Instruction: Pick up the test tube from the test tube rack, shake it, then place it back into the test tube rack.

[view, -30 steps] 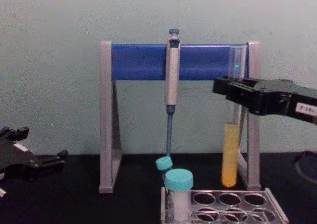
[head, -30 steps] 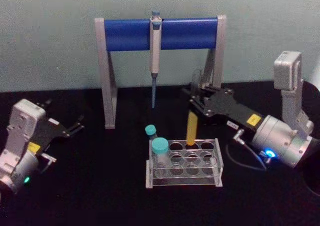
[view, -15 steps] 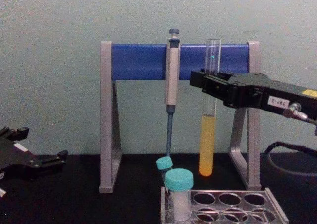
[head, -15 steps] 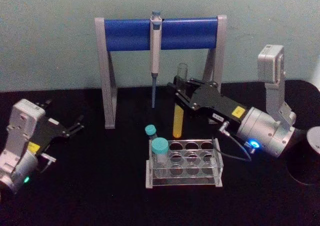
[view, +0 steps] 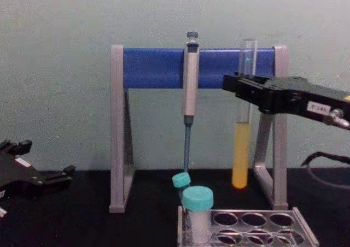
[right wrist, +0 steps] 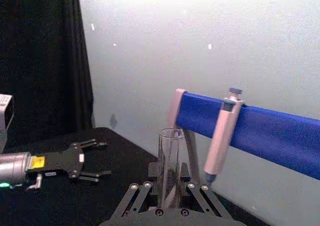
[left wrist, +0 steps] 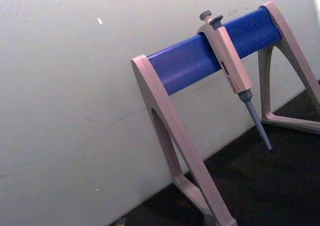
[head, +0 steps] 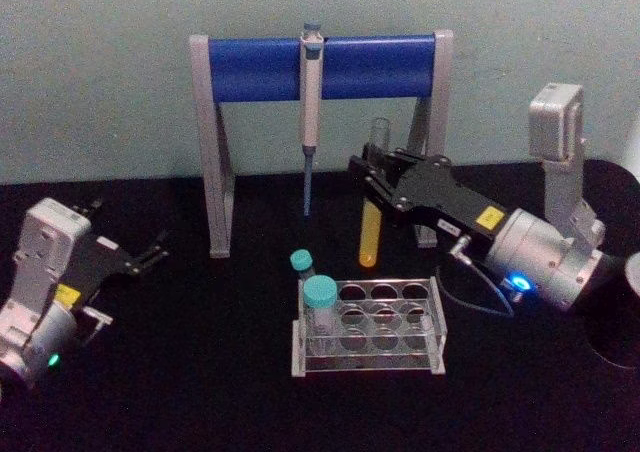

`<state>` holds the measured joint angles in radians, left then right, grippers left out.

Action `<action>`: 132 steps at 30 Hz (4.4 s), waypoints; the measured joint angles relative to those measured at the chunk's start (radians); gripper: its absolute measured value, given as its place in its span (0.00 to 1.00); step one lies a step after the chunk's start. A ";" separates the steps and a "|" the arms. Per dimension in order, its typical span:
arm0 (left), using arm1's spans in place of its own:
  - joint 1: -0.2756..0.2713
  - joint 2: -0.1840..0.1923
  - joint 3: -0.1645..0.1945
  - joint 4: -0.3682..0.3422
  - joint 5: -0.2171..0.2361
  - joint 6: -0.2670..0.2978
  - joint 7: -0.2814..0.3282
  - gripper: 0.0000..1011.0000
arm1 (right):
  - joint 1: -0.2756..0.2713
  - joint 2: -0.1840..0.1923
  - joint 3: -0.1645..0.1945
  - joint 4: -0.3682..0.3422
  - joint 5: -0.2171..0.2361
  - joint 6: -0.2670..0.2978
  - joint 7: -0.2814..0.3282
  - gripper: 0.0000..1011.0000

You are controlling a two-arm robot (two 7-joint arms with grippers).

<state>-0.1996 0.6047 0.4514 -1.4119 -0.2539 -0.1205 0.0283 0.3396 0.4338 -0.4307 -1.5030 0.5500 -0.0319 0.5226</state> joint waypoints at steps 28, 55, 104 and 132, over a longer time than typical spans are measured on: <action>0.000 0.000 0.000 0.000 0.000 0.000 0.000 0.99 | -0.101 0.041 0.011 -0.124 0.032 0.050 -0.009 0.23; 0.000 0.000 0.000 0.000 0.000 0.000 0.000 0.99 | -0.022 0.021 0.011 -0.036 0.007 0.032 -0.022 0.23; 0.000 0.000 0.000 0.000 0.000 0.000 0.000 0.99 | 0.022 0.000 -0.020 0.007 -0.021 0.026 -0.003 0.23; 0.000 0.000 0.000 0.000 0.000 0.000 0.000 0.99 | -0.001 0.001 0.006 -0.003 -0.018 0.023 -0.008 0.23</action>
<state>-0.1995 0.6047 0.4514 -1.4120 -0.2539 -0.1205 0.0283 0.3390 0.4347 -0.4245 -1.5060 0.5323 -0.0089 0.5146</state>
